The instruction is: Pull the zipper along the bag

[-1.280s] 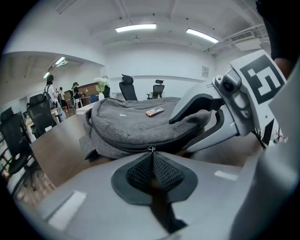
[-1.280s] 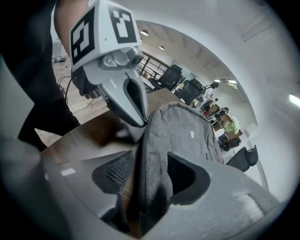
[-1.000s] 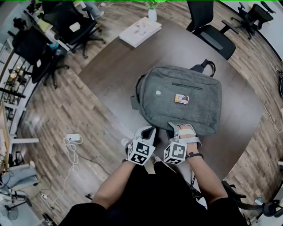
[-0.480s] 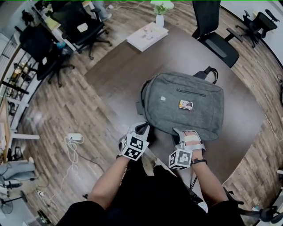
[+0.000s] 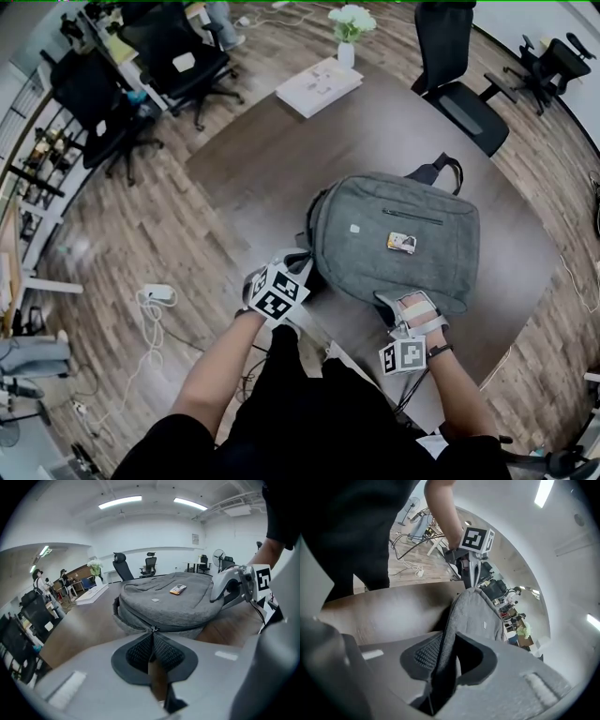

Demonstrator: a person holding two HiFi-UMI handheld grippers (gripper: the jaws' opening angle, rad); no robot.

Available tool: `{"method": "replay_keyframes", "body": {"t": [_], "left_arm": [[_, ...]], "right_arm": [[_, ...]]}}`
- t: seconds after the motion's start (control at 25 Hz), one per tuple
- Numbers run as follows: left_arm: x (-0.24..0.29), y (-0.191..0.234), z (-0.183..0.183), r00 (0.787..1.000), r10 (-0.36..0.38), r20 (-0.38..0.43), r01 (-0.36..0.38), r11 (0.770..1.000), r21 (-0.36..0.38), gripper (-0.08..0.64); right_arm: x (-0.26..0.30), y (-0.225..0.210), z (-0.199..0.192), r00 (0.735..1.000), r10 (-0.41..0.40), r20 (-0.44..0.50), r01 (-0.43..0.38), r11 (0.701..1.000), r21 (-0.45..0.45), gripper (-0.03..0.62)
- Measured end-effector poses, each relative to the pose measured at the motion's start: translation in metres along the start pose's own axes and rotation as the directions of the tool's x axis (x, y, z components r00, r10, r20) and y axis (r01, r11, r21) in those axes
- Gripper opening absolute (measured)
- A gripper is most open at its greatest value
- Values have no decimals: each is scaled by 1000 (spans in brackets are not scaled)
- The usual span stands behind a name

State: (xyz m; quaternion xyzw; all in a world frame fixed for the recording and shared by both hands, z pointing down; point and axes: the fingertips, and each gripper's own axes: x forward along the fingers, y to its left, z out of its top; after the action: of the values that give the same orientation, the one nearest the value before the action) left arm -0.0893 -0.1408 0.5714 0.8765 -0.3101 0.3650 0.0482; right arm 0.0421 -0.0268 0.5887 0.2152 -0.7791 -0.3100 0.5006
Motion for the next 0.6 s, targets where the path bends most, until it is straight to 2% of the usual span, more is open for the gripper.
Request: {"method": "replay_keyframes", "body": {"t": [0.12,0.2,0.24,0.28,0.36,0.48,0.6], "left_arm": [[0,-9,6,1000,-17,-12,18,1000,25,28],[-4,-20,7,999,-20,-29,21,999,48,26],[-7,-26,8,999,-25,-32,27,998,58,26],[-9,-32,8,999,-34,-32,36,997,64,26],[-14,-47,10,998,-59,-31,61,996,72,26],[-19,-75,11,994,-107,-31,109,990,92,26],[-15,-101,10,989,-142,-31,145,984,99,26]], "right_arm": [[-2,4,-8,999,36,-5,-36,999,9,89],[-3,12,-9,993,112,-20,-108,984,142,137],[-5,12,-3,990,142,-1,-138,960,245,222],[-9,7,10,989,145,39,-149,925,350,260],[-18,-11,42,988,80,129,-136,846,515,261],[-10,-27,77,986,5,164,-110,763,637,261],[12,-20,81,994,37,103,-99,714,693,249]]}}
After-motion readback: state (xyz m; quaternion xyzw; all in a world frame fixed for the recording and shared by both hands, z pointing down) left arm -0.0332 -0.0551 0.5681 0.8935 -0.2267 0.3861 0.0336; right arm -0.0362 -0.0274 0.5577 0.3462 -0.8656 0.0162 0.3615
